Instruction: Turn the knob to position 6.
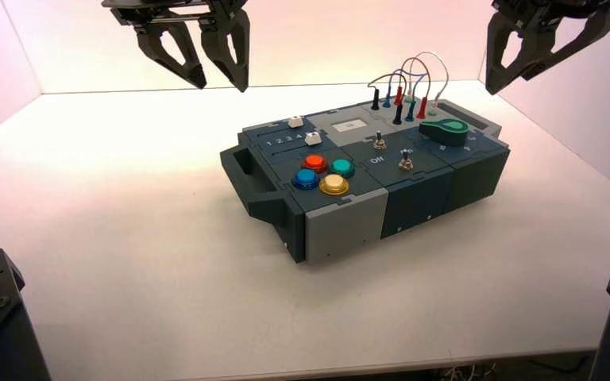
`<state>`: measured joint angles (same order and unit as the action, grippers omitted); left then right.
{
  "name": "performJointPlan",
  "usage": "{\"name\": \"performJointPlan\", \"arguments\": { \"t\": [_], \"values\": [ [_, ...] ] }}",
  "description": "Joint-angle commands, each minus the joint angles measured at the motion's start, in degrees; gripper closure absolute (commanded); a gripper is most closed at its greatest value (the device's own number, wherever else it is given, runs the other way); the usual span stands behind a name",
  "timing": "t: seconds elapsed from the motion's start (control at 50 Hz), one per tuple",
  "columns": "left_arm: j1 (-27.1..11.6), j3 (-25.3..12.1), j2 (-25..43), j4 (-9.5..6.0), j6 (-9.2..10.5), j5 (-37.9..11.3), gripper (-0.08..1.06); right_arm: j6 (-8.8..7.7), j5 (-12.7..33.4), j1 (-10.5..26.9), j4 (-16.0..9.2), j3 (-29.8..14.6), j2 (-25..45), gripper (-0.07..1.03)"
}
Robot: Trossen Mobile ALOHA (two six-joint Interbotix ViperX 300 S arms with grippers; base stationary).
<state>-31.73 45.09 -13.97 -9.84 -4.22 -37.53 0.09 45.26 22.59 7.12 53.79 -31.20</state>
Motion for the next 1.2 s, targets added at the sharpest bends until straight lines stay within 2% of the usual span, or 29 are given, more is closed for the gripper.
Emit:
{"name": "performJointPlan", "arguments": {
  "t": [0.02,0.42,0.66,1.2],
  "values": [
    [-0.4,-0.1,-0.9,0.26,-0.26,0.4,0.08,0.44,-2.2,-0.3,-0.4,-0.9,-0.4,0.24],
    [-0.4,0.5,-1.3,0.18,-0.44,0.4,0.09,0.44,-3.2,-0.4,-0.4,-0.1,-0.1,0.24],
    [-0.3,1.8,-2.4,-0.18,-0.09,2.5,0.09,0.44,-3.6,-0.3,-0.8,0.3,0.3,0.24],
    [-1.0,2.1,-2.5,-0.35,0.00,2.4,0.09,0.53,-3.3,-0.3,-1.1,0.3,1.2,0.24]
  ]
}}
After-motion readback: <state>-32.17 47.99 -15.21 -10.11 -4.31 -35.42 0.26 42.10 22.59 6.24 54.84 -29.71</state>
